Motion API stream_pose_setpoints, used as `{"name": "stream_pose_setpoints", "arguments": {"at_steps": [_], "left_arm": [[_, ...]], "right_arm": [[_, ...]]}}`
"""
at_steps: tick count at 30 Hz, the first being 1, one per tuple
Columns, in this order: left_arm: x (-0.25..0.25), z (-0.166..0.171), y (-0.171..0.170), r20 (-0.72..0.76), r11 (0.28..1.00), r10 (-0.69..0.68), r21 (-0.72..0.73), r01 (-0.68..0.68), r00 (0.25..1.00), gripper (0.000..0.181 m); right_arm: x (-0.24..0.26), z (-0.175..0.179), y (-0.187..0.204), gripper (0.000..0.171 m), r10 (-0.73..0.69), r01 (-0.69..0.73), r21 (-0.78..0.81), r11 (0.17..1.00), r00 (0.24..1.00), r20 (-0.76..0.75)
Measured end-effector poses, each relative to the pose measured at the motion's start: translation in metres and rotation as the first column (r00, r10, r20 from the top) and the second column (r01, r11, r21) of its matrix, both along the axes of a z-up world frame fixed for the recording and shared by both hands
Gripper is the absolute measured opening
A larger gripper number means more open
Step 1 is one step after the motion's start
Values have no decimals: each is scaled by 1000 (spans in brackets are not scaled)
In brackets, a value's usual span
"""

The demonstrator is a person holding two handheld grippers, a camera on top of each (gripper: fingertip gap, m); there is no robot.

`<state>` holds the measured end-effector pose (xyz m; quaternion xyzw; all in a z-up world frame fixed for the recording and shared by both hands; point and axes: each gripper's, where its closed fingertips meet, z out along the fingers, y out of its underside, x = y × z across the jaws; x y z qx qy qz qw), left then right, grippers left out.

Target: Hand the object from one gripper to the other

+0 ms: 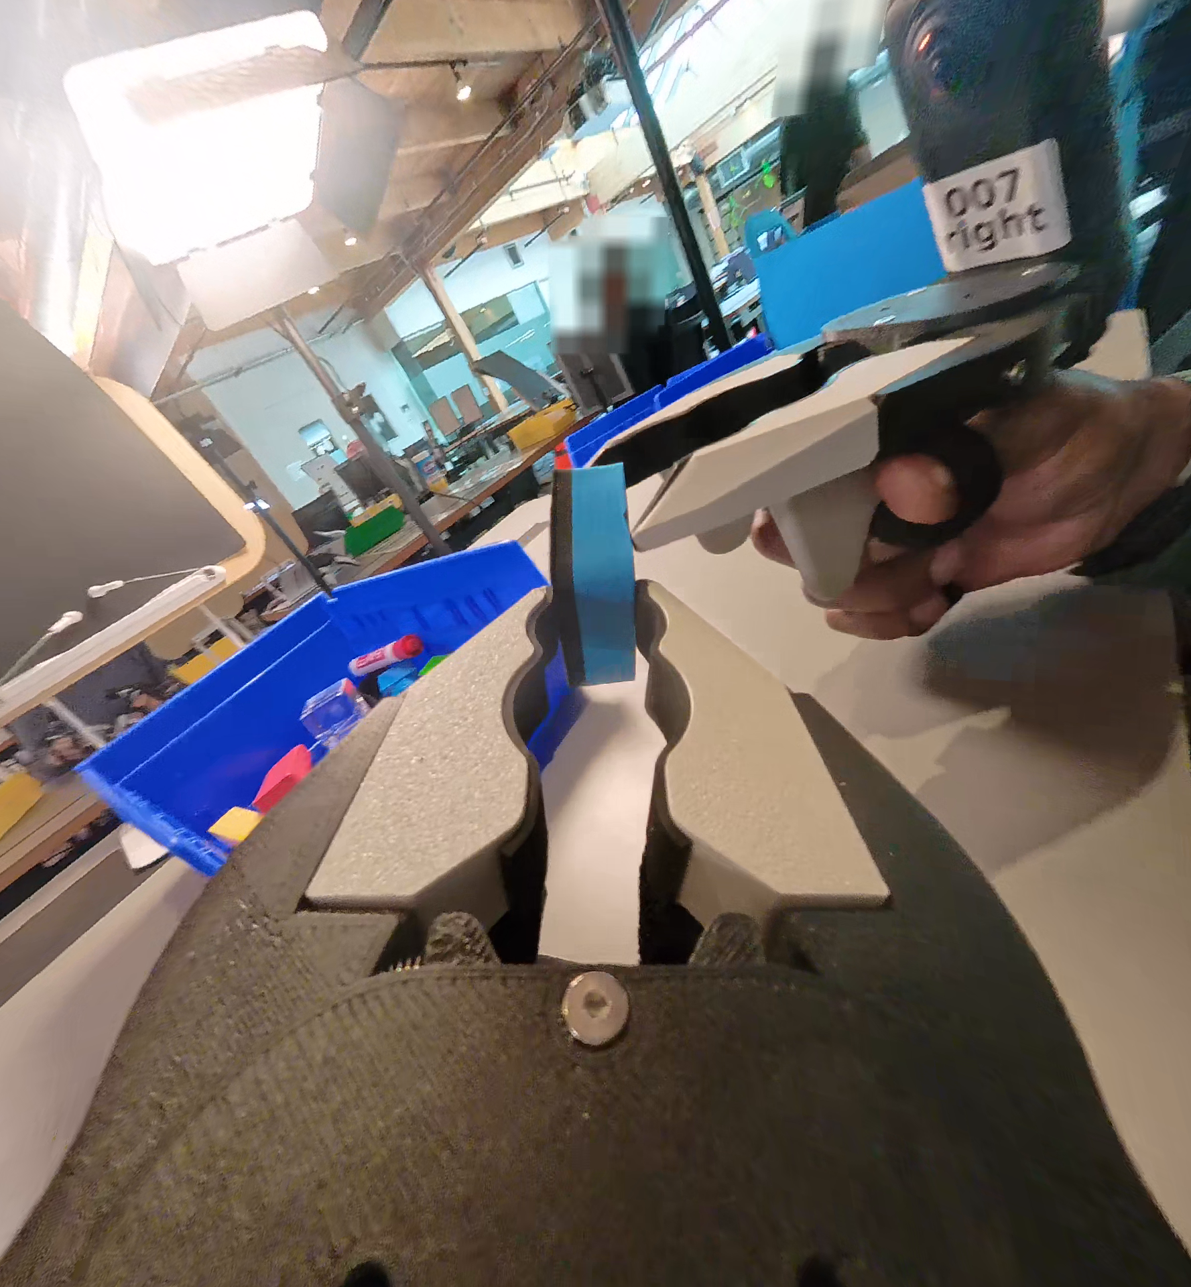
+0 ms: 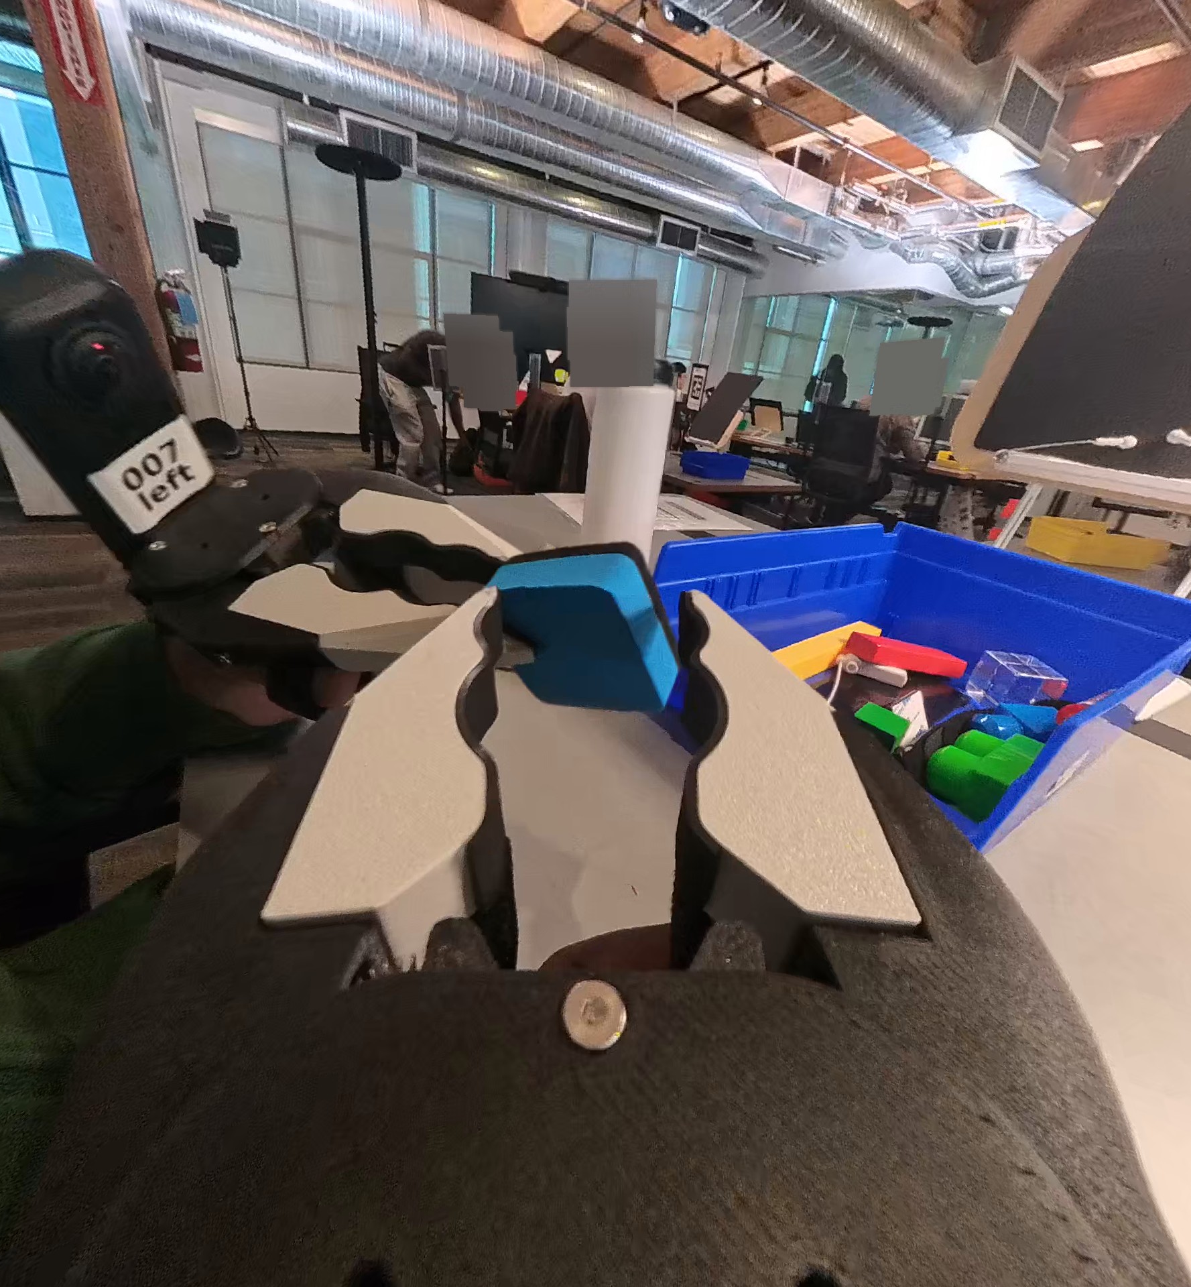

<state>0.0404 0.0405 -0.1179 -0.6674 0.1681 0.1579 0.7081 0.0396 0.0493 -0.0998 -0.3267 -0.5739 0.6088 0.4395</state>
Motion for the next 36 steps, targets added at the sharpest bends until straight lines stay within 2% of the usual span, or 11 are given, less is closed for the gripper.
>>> {"name": "stream_pose_setpoints", "arguments": {"at_steps": [8, 11, 14, 16, 18, 22, 25, 28, 30, 33, 36], "left_arm": [[28, 6, -13, 182, 962, -269, 11, 272, 946, 21], [35, 6, -17, 265, 935, -345, 9, 355, 901, 22], [37, 8, -19, 342, 913, -390, 24, 407, 855, 22], [37, 9, -19, 389, 904, -407, 41, 426, 827, 23], [37, 11, -19, 420, 898, -420, 65, 435, 804, 34], [38, 10, -18, 430, 897, -420, 60, 439, 799, 44], [42, 6, -17, 423, 892, -424, 41, 450, 801, 43], [44, 3, -17, 382, 893, -423, 19, 450, 822, 23], [42, 3, -16, 369, 898, -412, 12, 439, 833, 22], [43, 4, -18, 386, 889, -427, 16, 457, 818, 22], [49, -2, -19, 383, 875, -440, -19, 483, 812, 22]], "right_arm": [[20, 5, -10, 52, 210, -208, -86, 974, 977, 23], [24, 4, -17, 47, 266, -262, -103, 960, 963, 34], [27, 4, -22, 33, 297, -292, -102, 951, 954, 32], [26, 5, -20, 32, 283, -279, -103, 955, 959, 23], [25, 8, -17, 31, 270, -267, -119, 956, 963, 9], [28, 16, -17, 29, 292, -293, -163, 942, 956, -32], [29, 15, -25, 29, 317, -318, -152, 936, 948, -31], [29, 10, -31, 30, 314, -314, -113, 943, 949, -20], [28, 11, -30, 32, 295, -296, -95, 950, 955, -26], [31, 16, -28, 47, 299, -303, -111, 946, 953, -51], [35, 19, -30, 46, 328, -334, -132, 933, 942, -64]]}}
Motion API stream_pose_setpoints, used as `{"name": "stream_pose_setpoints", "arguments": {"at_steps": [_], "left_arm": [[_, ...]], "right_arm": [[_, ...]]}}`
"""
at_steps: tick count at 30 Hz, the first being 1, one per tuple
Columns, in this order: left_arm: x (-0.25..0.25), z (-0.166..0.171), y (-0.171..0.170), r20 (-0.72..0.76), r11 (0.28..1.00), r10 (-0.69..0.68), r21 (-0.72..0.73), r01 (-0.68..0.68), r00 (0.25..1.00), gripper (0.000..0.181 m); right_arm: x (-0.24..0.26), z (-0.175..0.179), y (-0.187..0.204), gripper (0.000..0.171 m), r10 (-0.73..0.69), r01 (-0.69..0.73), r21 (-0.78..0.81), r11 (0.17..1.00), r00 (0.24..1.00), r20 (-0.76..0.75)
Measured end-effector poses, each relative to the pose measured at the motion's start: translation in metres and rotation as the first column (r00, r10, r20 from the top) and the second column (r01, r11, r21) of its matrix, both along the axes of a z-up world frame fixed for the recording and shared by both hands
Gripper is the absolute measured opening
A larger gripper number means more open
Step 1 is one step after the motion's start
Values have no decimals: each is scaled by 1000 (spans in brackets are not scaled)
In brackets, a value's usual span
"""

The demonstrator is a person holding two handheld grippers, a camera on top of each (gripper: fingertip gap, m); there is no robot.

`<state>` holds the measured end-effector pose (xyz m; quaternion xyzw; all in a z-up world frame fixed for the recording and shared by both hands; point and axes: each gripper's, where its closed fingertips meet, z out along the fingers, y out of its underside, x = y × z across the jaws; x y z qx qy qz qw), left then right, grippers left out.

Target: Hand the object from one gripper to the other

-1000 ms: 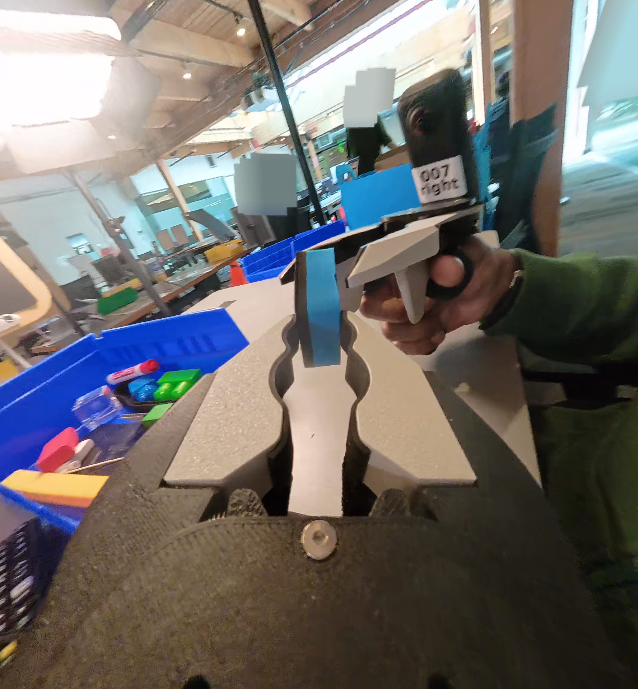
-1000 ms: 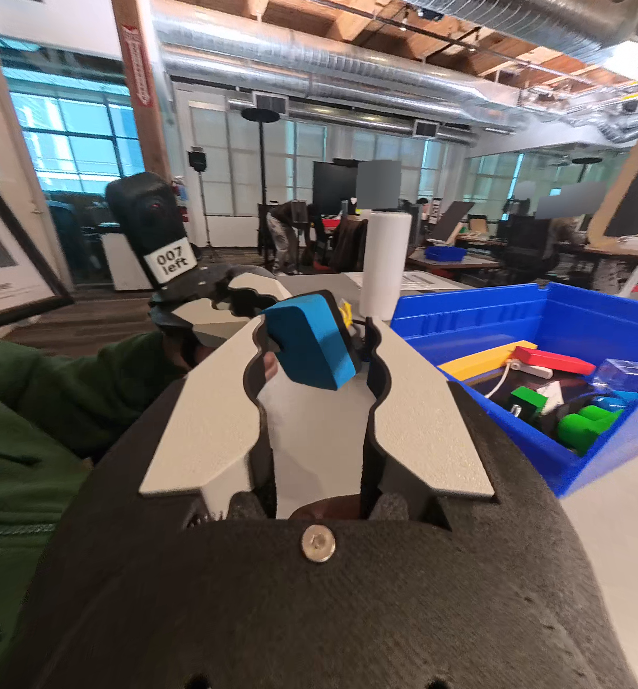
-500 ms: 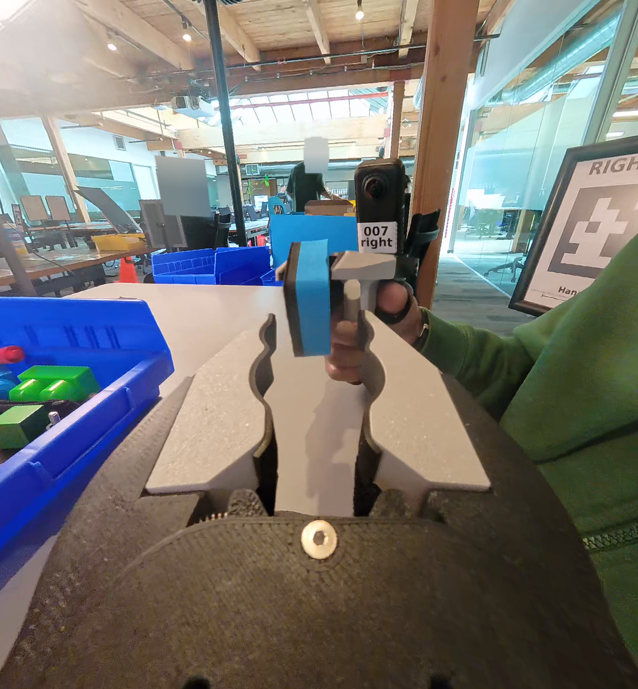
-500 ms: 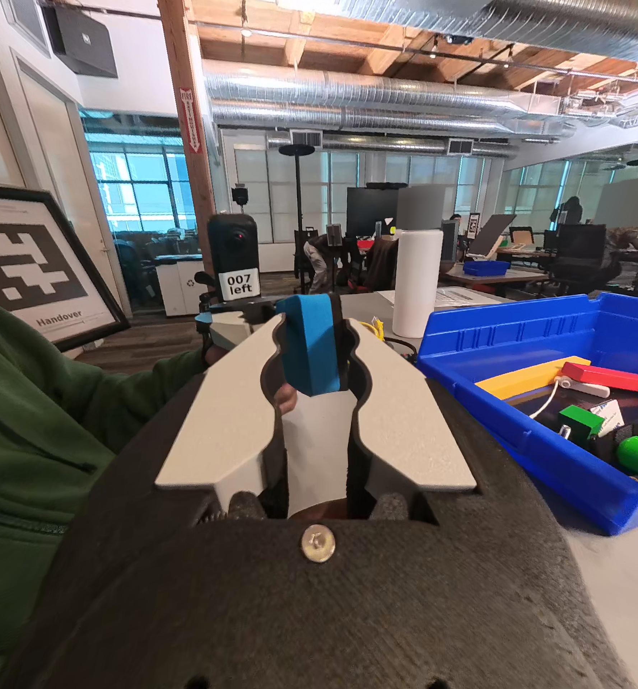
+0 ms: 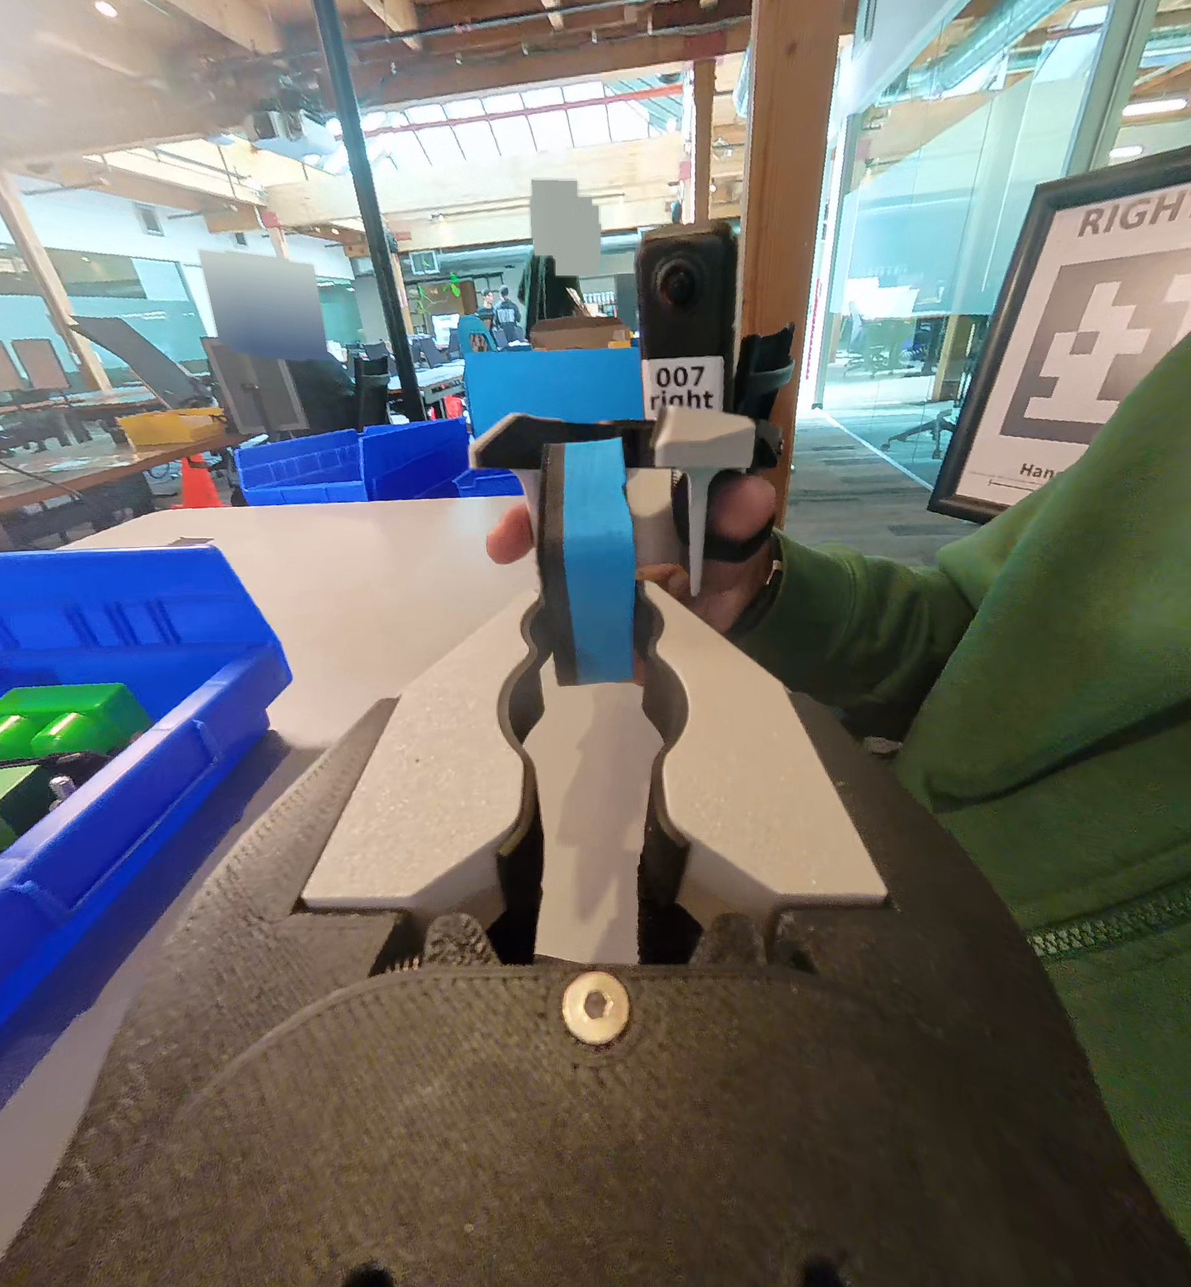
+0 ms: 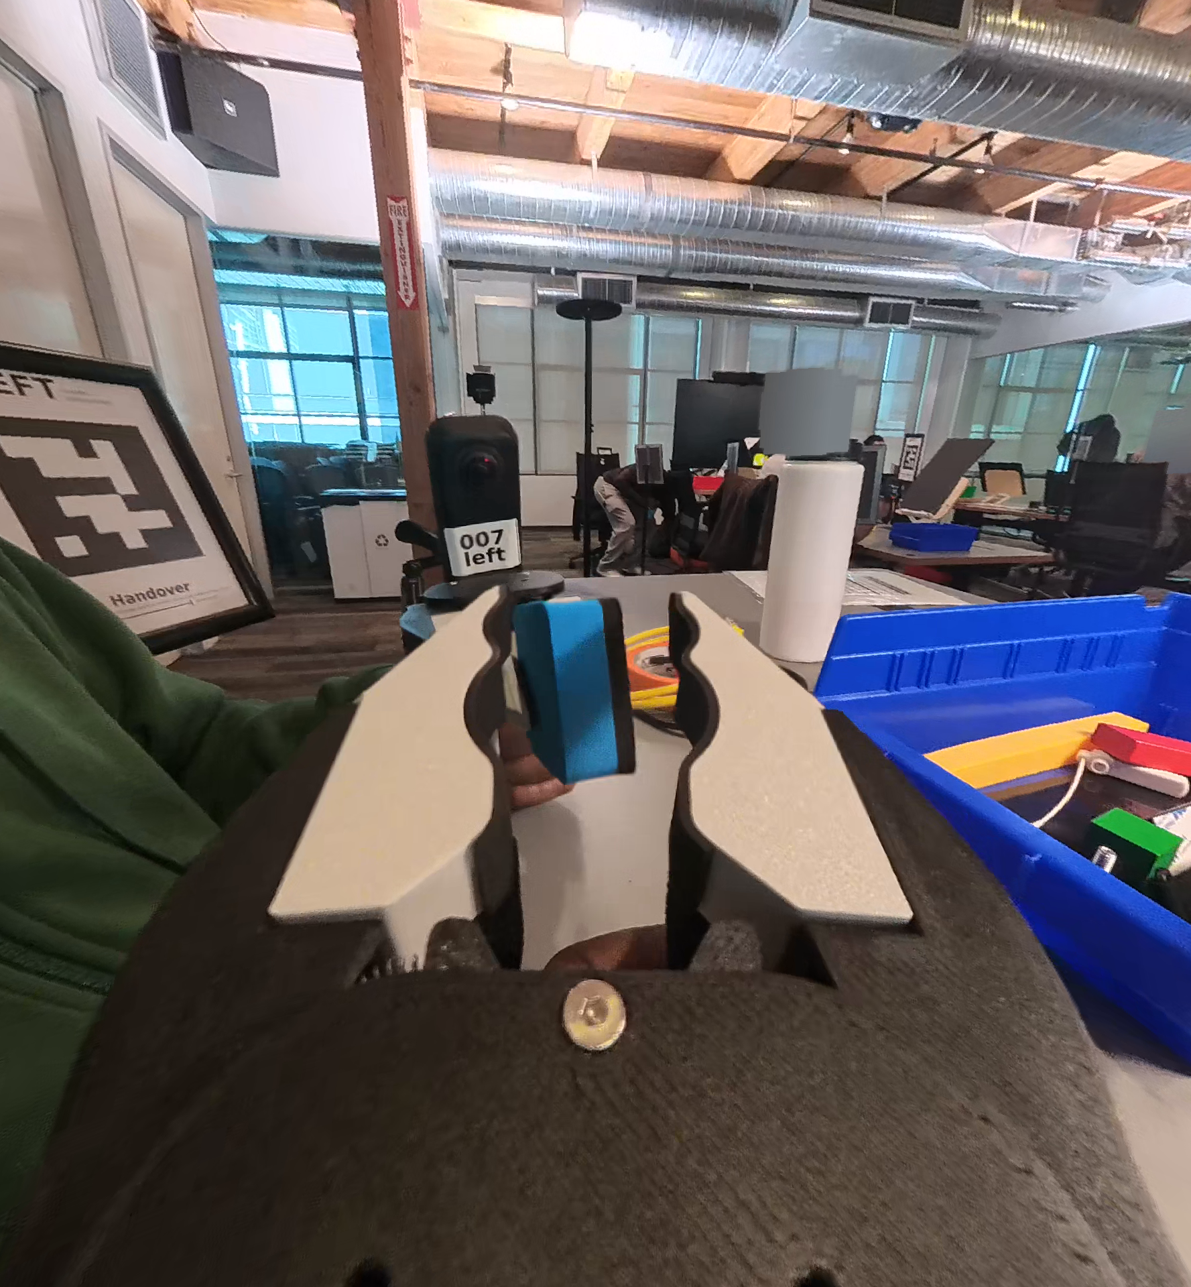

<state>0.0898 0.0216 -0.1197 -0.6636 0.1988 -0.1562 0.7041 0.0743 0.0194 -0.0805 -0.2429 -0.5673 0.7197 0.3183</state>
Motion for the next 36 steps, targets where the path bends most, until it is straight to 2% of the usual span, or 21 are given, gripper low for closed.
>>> {"name": "stream_pose_setpoints", "arguments": {"at_steps": [4, 9, 12, 14, 17, 19, 22, 26, 31, 34, 36], "left_arm": [[3, -3, 0, -11, 1000, -11, -13, 11, 1000, 23], [2, 2, 1, 36, 1000, -10, 3, 10, 999, 36], [1, 2, 1, 14, 1000, 4, 17, -4, 1000, 23], [-2, 3, 2, 14, 1000, 18, 19, -19, 1000, 22], [-9, 13, 0, 62, 998, 36, 55, -39, 997, 22], [-11, 16, -1, 84, 997, 32, 63, -37, 996, 22], [-11, 17, -1, 85, 997, 34, 70, -40, 996, 22], [-14, 25, -3, 138, 993, 35, 110, -50, 990, 30], [-16, 23, -3, 114, 993, 48, 102, -59, 992, 22], [-18, 27, -4, 135, 991, 45, 118, -61, 990, 22], [-18, 30, -6, 155, 990, 35, 129, -56, 987, 22]], "right_arm": [[3, -2, -5, 26, 23, -23, 26, 999, 1000, -6], [1, 4, 3, 25, 5, -5, -24, 1000, 1000, -13], [1, 4, 3, 26, 17, -18, -45, 999, 1000, -3], [0, 5, 5, 28, -1, 0, -51, 999, 1000, -4], [-1, 5, 7, 40, -7, 7, -63, 998, 1000, 6], [-3, 2, 6, 40, 0, 1, -55, 998, 1000, 28], [-7, -3, 6, 28, -31, 31, -11, 999, 999, 30], [-8, -6, 5, 27, -34, 34, 2, 999, 999, 39], [-10, -8, 5, 28, -43, 43, 9, 999, 998, 52], [-9, -8, 4, 38, -18, 19, -17, 1000, 997, 73], [-10, -11, 3, 33, -25, 24, 4, 1000, 997, 77]]}}
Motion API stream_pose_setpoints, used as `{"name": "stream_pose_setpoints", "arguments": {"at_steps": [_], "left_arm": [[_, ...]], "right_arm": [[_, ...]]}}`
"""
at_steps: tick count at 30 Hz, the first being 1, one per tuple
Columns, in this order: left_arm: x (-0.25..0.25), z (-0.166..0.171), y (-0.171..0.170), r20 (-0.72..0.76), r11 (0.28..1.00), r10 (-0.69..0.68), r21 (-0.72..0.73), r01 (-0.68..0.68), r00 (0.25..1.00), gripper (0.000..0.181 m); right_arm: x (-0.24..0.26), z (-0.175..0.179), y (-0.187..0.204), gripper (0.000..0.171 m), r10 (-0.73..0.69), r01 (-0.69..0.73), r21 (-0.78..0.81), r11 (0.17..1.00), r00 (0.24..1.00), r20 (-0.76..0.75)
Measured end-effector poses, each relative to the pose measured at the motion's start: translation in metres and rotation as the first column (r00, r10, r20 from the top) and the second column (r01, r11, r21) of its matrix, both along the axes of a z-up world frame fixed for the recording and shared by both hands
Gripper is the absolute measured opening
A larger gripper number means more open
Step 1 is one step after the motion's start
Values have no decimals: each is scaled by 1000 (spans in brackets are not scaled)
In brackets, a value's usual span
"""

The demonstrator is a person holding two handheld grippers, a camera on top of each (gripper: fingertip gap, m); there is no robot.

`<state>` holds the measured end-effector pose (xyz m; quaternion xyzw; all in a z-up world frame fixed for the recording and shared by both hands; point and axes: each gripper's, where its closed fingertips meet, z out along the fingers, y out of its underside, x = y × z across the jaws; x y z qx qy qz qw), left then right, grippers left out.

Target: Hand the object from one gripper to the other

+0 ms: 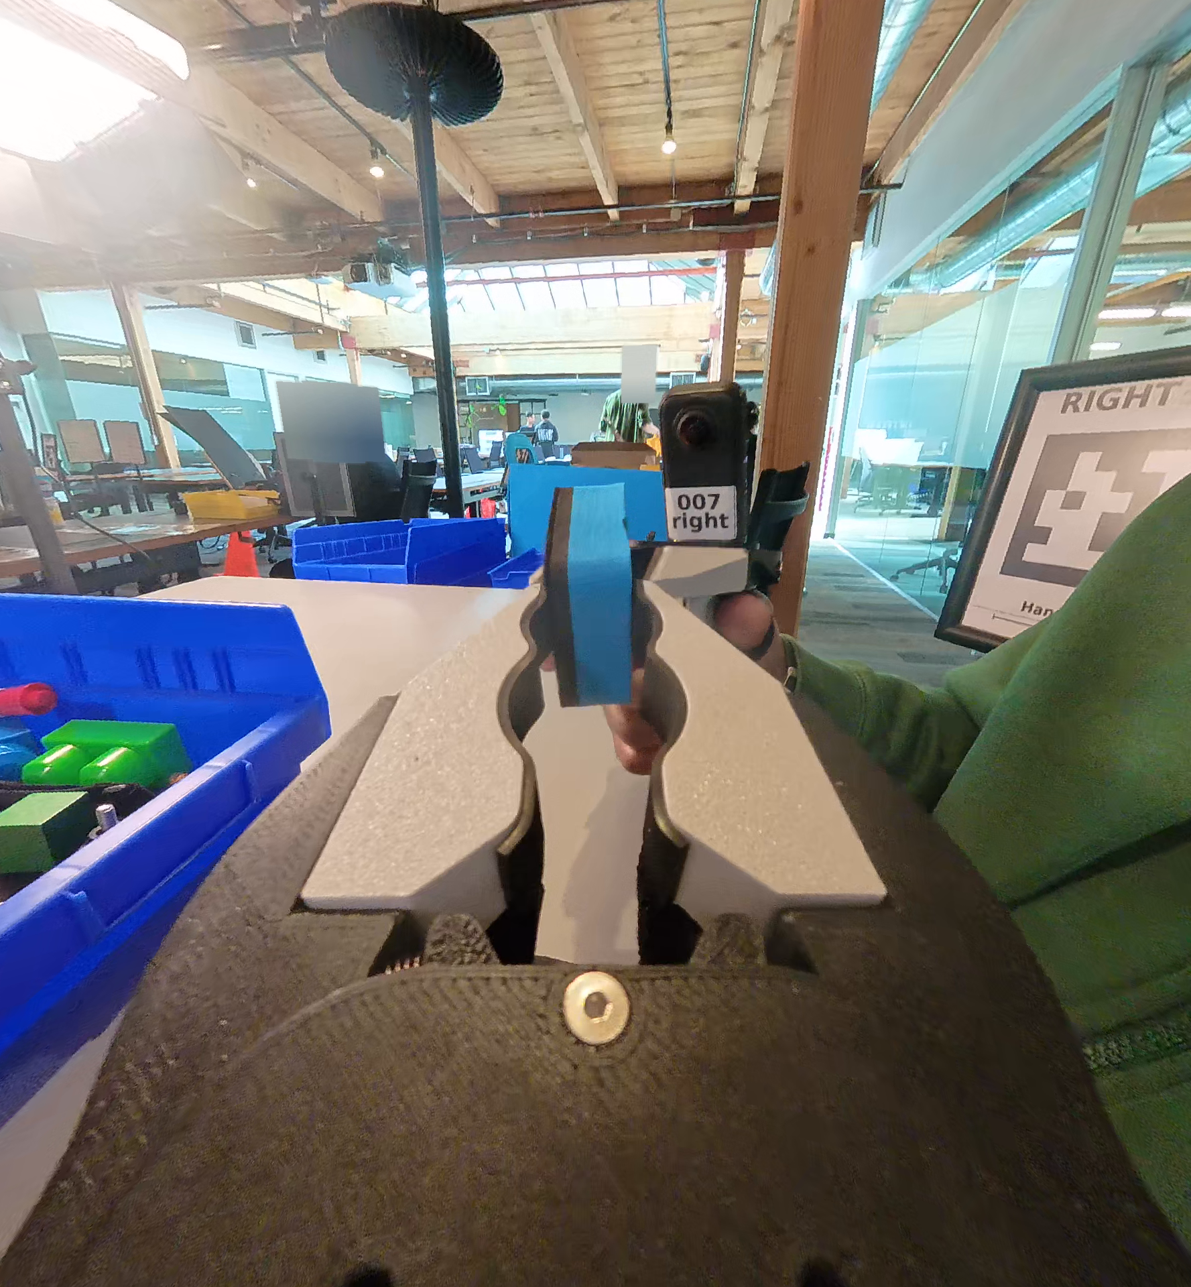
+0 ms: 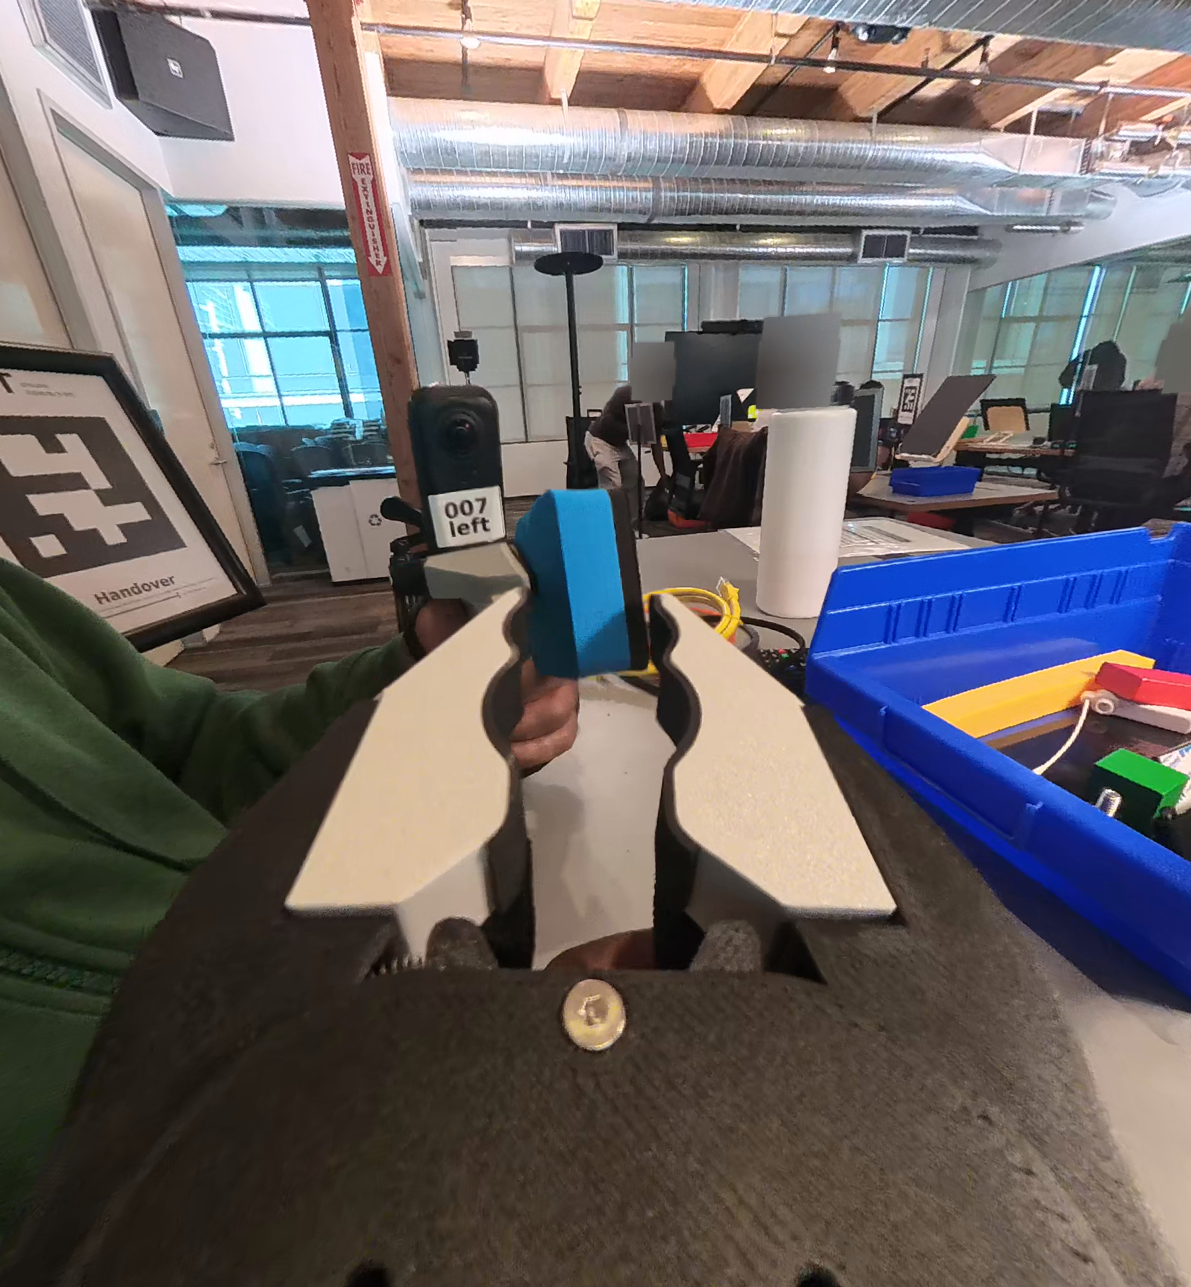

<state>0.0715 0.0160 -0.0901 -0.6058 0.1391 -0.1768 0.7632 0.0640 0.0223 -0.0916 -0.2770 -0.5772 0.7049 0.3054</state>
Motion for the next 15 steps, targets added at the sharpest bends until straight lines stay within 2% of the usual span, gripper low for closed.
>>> {"name": "stream_pose_setpoints", "arguments": {"at_steps": [3, 6, 10, 13, 15], "left_arm": [[2, 2, -1, 29, 1000, -21, 6, 21, 999, 22], [3, 0, 0, 26, 1000, -21, -2, 21, 999, 33], [4, -3, 1, -38, 1000, 0, -9, 0, 999, 22], [2, 2, -2, -7, 1000, -5, 19, 5, 1000, 22], [1, 5, -3, 19, 1000, -16, 27, 16, 1000, 22]], "right_arm": [[1, 1, -1, 28, -8, 9, 25, 1000, 1000, -22], [0, -4, -4, 27, 0, 0, 47, 999, 1000, -4], [0, -5, -5, 29, -11, 11, 62, 998, 1000, -9], [-2, -5, -3, 41, -7, 7, 32, 999, 1000, 14], [-1, -7, -5, 41, 5, -5, 43, 999, 1000, 20]]}}
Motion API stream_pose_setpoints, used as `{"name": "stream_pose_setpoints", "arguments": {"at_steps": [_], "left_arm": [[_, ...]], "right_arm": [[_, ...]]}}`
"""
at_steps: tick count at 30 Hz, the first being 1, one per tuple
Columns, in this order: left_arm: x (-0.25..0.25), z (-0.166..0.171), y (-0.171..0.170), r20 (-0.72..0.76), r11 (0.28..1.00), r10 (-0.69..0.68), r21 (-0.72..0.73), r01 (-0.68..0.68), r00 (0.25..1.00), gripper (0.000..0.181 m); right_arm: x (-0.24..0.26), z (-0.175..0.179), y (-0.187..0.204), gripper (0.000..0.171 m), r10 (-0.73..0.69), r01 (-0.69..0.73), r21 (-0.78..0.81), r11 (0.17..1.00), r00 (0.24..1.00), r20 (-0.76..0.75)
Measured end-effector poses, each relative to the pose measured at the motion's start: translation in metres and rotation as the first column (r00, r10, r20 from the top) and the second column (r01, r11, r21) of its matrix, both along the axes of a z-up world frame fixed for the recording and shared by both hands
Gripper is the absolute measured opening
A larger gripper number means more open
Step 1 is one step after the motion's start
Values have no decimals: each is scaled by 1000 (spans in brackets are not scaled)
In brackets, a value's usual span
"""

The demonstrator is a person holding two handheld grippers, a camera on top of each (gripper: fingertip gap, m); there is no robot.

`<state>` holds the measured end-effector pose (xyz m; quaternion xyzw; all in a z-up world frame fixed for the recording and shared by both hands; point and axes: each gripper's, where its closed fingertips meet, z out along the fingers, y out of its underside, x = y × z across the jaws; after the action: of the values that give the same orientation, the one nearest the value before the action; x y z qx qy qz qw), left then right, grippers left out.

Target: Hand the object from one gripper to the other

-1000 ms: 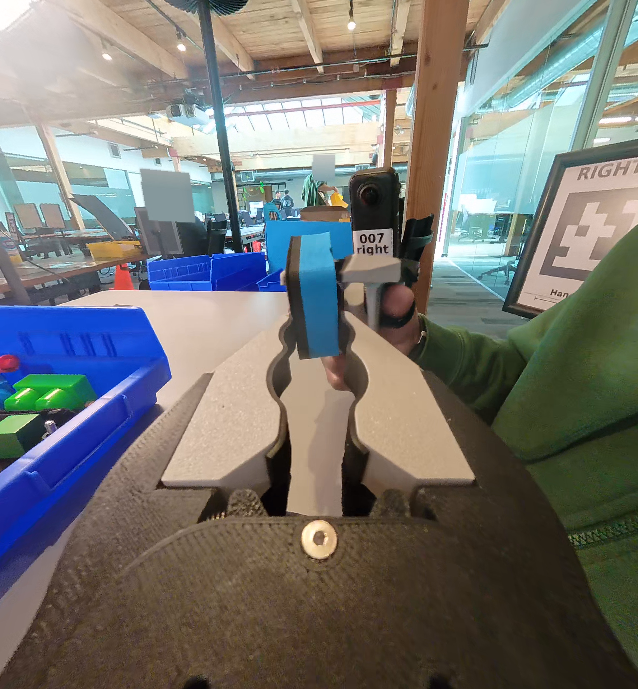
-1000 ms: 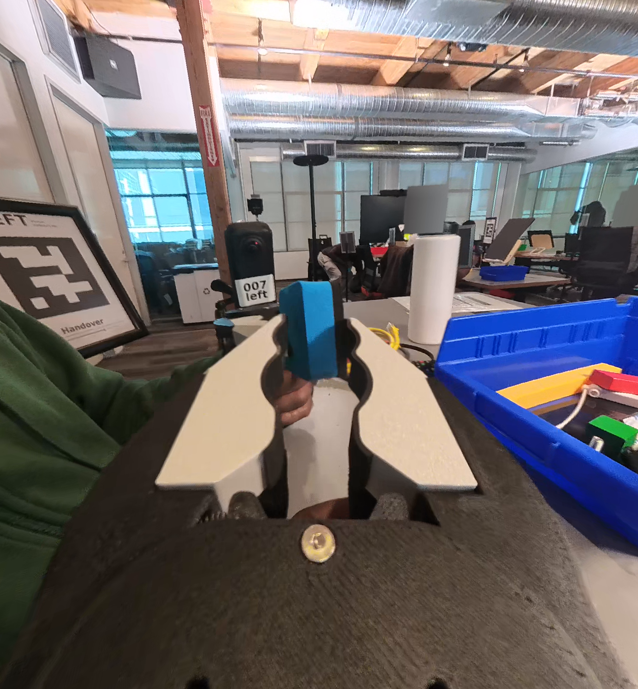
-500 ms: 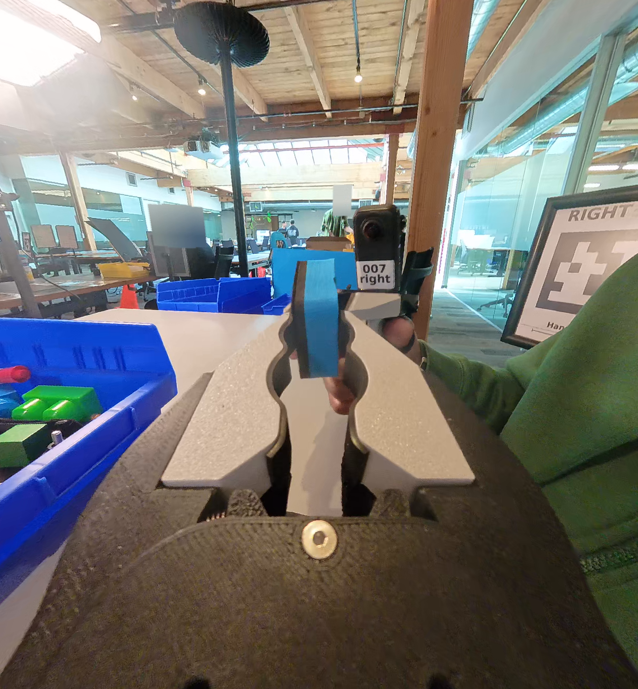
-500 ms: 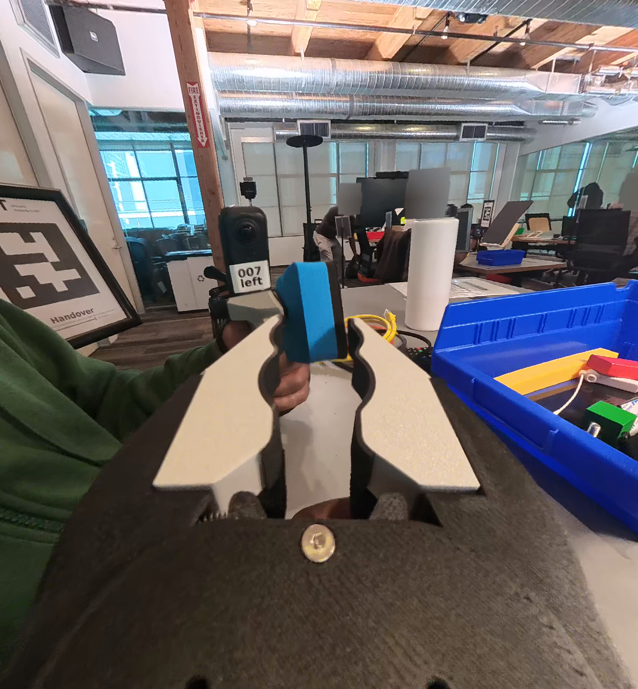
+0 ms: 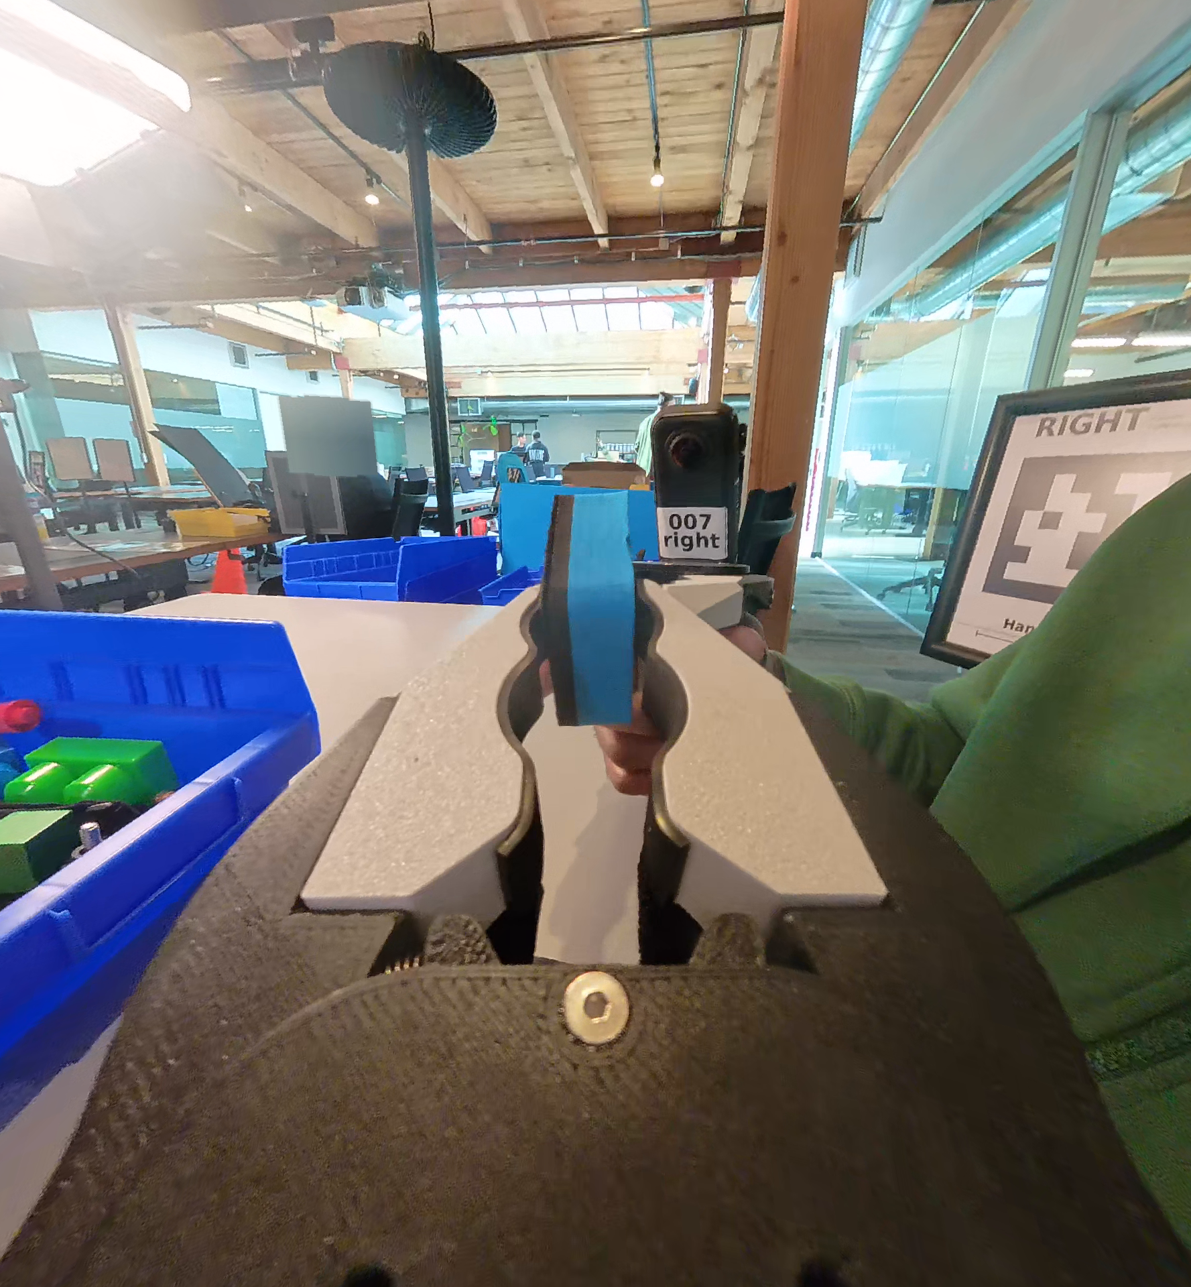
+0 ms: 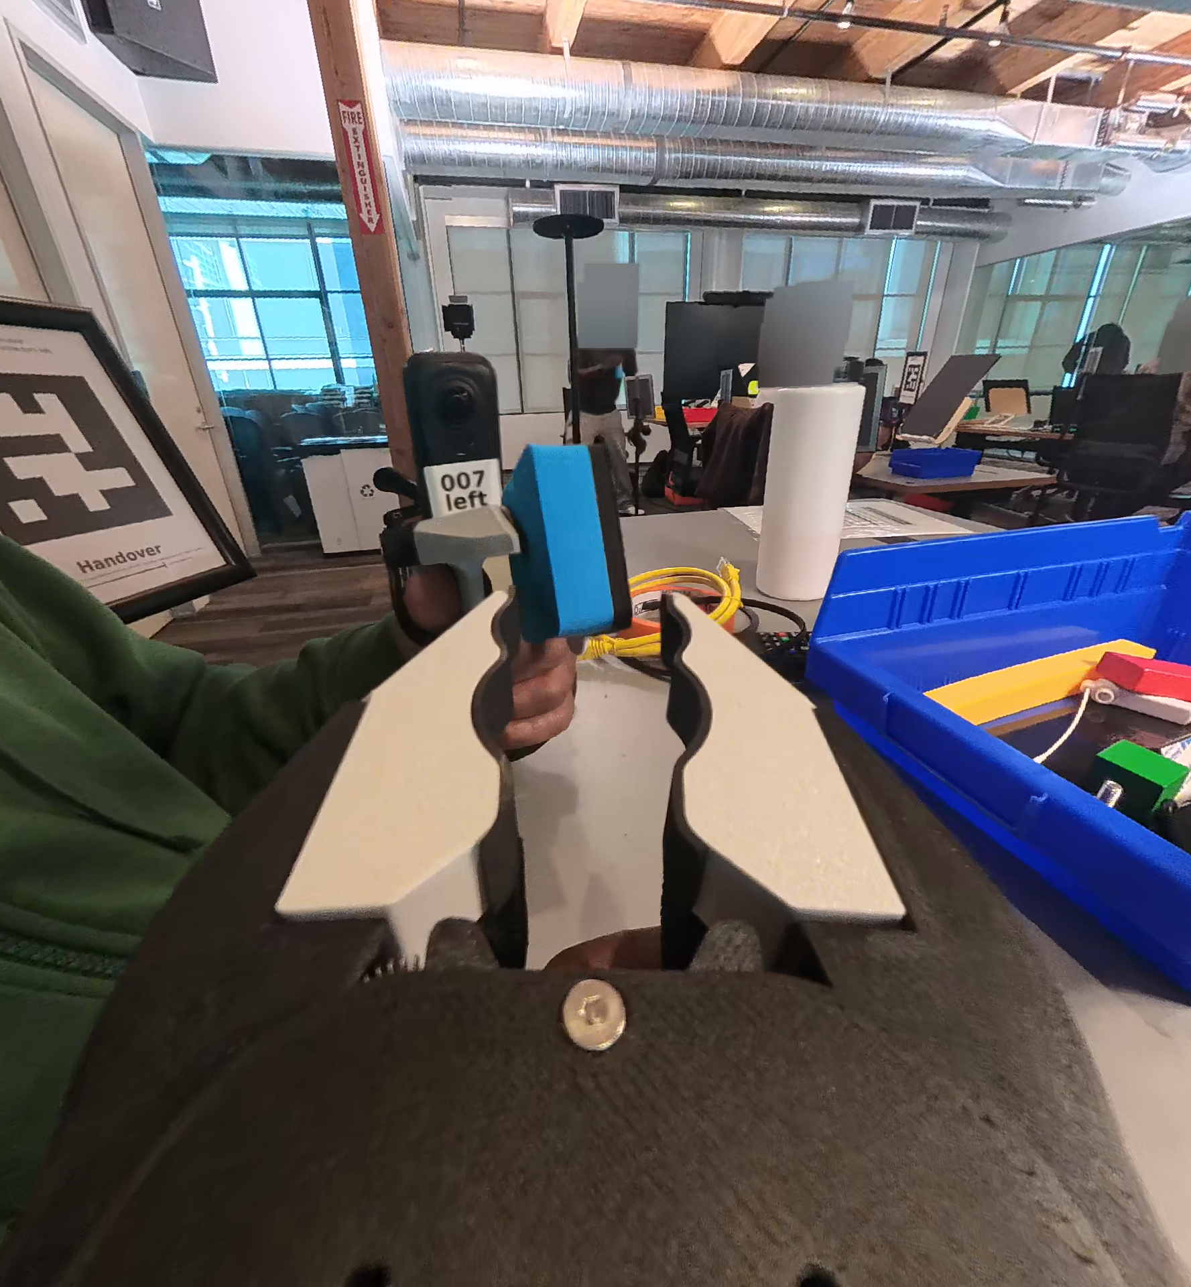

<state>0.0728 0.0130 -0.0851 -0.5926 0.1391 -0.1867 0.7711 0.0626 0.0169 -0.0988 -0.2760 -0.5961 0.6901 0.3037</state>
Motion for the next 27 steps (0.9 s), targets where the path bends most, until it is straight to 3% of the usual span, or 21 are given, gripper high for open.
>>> {"name": "stream_pose_setpoints", "arguments": {"at_steps": [2, 11, 15, 19, 27], "left_arm": [[1, 0, 0, 3, 1000, -4, -2, 4, 1000, 22], [-1, -3, 2, -6, 1000, 7, -15, -7, 1000, 23], [0, -1, 1, 14, 1000, -7, -8, 7, 1000, 23], [-1, -2, 2, 28, 1000, -6, -19, 6, 1000, 23], [-1, -1, 1, 5, 1000, 2, -11, -2, 1000, 22]], "right_arm": [[1, -1, -2, 28, -2, 3, 28, 1000, 1000, -17], [2, 7, 5, 29, -35, 35, 3, 999, 998, -55], [1, 5, 3, 37, 0, 0, -39, 999, 1000, -9], [0, 0, 0, 28, -33, 35, 48, 998, 999, -38], [1, 5, 1, 30, -18, 18, -3, 1000, 999, -36]]}}
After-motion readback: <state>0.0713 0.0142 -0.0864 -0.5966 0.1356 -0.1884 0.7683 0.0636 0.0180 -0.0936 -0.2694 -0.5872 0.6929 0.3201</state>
